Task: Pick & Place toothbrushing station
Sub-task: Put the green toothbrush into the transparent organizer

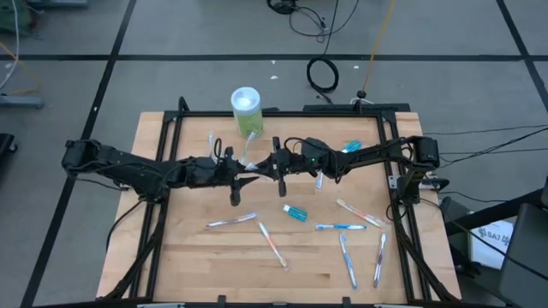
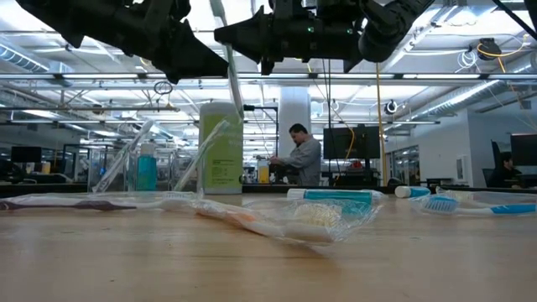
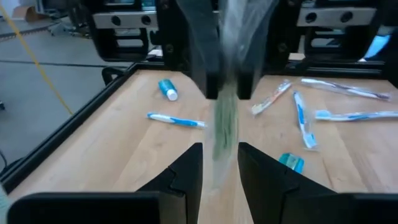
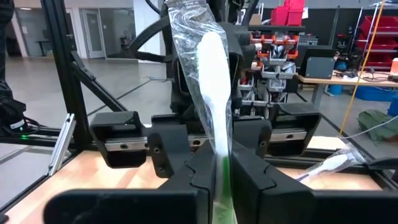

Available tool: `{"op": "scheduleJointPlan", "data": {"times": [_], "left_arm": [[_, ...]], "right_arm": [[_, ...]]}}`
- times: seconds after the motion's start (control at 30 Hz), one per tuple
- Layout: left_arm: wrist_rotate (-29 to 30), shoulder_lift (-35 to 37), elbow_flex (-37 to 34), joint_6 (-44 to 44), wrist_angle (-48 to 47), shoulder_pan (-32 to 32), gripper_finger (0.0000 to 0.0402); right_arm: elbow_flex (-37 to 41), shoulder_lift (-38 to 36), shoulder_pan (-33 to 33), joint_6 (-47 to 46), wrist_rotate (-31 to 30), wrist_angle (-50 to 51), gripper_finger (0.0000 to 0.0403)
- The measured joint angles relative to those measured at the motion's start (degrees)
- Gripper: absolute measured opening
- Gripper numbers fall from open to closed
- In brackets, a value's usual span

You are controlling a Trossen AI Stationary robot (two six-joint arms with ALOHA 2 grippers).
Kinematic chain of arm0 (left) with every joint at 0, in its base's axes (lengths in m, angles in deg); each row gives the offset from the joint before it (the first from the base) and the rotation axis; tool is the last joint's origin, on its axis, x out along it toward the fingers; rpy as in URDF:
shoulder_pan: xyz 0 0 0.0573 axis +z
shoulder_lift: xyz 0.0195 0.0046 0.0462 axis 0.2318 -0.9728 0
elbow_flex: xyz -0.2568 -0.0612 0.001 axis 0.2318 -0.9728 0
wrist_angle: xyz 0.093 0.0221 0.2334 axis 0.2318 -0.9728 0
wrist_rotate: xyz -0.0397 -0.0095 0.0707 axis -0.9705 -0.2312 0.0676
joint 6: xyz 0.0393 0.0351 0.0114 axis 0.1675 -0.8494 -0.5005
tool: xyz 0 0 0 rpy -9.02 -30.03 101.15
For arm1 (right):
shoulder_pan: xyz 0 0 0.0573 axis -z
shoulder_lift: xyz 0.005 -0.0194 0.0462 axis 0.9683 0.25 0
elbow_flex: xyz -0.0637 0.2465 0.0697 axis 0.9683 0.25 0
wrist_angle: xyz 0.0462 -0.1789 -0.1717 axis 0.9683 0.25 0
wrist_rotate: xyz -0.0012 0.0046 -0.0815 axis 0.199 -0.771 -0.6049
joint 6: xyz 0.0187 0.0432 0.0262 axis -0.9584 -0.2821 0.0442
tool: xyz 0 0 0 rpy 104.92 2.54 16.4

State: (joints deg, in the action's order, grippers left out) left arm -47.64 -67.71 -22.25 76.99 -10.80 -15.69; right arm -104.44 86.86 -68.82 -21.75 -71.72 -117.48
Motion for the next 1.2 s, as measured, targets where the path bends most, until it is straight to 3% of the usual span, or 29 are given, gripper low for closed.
{"op": "scheduleJointPlan", "data": {"times": [0.13,0.3,0.47,0.6,0.7,1.0,1.2], "left_arm": [[-2.36,0.00,0.00,-0.24,0.30,1.88,0.0111],[-10.90,0.00,0.00,-1.67,1.55,3.52,0.0146],[-10.26,0.00,0.06,-5.61,4.42,4.37,0.0199],[-10.12,-0.55,0.09,-6.08,6.28,5.10,0.0214],[-10.74,-1.09,0.09,-6.24,6.53,5.51,0.0199],[-10.78,-5.15,0.09,-6.23,11.60,5.60,0.0097],[-10.83,-5.20,0.09,-5.89,11.78,5.60,0.0050]], "right_arm": [[0.00,0.02,0.00,0.20,-0.01,0.02,0.0020],[0.00,0.02,0.30,0.09,0.14,0.00,0.0022],[0.00,0.02,0.46,0.09,-0.11,0.04,0.0020],[0.00,0.02,0.46,0.09,-0.13,0.02,0.0021],[0.00,0.02,0.44,0.08,-0.13,0.02,0.0022],[0.00,0.04,0.44,0.06,-0.17,0.49,0.0022],[0.00,0.07,0.44,0.13,-0.24,0.59,0.0024]]}}
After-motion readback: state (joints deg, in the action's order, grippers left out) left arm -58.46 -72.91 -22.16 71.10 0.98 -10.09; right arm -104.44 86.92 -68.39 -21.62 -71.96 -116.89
